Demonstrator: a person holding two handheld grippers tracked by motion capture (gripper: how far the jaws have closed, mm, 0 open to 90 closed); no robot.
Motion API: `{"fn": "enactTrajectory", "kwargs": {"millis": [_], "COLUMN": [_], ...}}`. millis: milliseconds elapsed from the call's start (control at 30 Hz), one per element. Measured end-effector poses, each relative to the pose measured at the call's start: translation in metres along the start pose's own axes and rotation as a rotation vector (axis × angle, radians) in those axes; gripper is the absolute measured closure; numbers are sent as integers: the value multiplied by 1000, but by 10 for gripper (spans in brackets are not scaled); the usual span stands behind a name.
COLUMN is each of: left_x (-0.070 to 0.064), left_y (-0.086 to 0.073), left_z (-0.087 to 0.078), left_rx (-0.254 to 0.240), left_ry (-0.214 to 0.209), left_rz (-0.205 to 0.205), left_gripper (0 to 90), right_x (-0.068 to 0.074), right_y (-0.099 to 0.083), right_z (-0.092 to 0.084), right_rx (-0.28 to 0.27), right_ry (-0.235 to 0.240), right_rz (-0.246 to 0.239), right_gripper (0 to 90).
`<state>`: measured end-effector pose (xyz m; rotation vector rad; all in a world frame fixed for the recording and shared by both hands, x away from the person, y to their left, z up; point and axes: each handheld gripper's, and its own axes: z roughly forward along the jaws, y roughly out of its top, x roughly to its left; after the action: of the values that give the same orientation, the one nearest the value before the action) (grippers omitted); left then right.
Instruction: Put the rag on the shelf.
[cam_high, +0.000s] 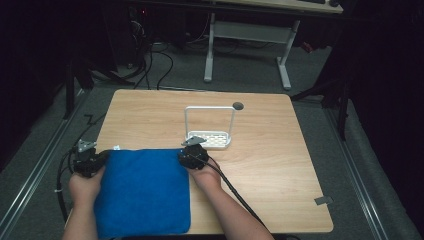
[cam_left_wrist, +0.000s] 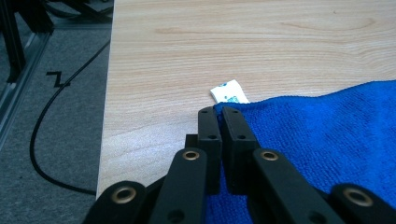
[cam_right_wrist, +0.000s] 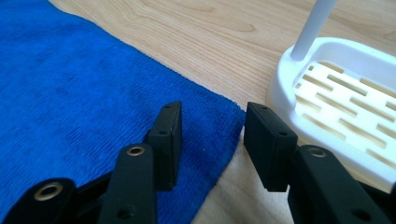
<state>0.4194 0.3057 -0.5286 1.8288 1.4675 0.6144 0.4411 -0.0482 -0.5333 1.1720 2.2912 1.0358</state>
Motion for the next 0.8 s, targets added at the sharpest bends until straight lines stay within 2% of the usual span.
{"fn": "enactTrajectory", "kwargs": {"millis": [200, 267, 333, 433, 600, 800], "left_x": [-1, -2, -3, -4, -9, -19], "left_y": [0, 0, 1, 1, 2, 3], "left_z": [-2, -3, -4, -10, -22, -38], "left_rx": [-7, -15, -21, -38, -76, -130], "left_ry": [-2, -3, -7, -17, -19, -26], "left_rz": [15, 13, 15, 11, 17, 23], "left_gripper": [876, 876, 877, 880, 883, 883], "right_x": [0, 2, 3, 5, 6, 9], "right_y": [4, 5, 6, 6, 6, 5], "right_z": [5, 5, 5, 4, -11, -41], "right_rx": [17, 23, 32, 31, -41, -145], "right_ry": [-21, -23, -10, -11, -1, 24], "right_rz": [12, 7, 6, -13, -16, 5], "right_gripper": [627, 696, 845, 879, 880, 880]}}
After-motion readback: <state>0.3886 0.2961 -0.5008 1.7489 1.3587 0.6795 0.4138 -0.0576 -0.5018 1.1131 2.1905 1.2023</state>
